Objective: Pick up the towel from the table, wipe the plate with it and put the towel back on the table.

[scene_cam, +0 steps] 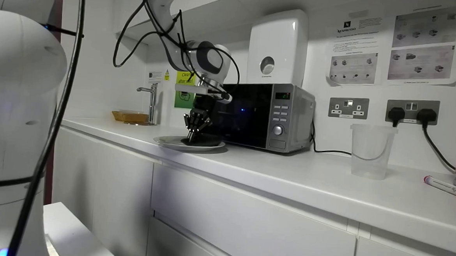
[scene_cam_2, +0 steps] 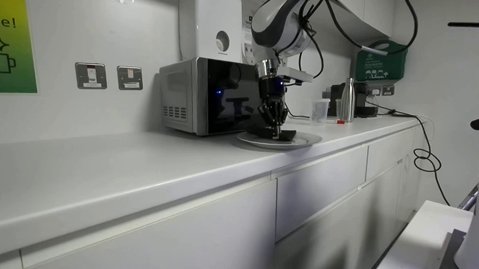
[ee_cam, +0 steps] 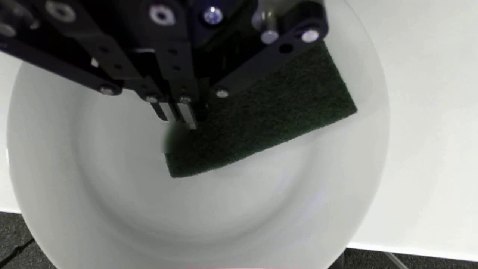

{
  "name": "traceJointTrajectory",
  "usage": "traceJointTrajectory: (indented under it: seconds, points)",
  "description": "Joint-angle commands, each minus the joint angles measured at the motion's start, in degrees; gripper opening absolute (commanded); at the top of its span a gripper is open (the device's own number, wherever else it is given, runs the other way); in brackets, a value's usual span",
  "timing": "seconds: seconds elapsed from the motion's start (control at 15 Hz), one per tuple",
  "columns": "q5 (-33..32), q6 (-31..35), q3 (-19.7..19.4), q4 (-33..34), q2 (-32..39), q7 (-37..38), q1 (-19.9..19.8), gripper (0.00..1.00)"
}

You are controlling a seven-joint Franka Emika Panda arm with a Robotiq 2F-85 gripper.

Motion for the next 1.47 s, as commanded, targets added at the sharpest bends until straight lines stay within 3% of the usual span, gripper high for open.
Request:
traceJointTrajectory:
  seconds: [0.0,0.73,1.4]
  points:
    - [0.29,-0.76,1.07,2.42,2.46,-0.40,0.81,0.01]
    - [1.23,-0.60,4.47,0.36,0.60,-1.94,3.91,0.01]
    - [2.53,-1.33,4.00,-3.87,-3.36,-3.95,3.62,0.01]
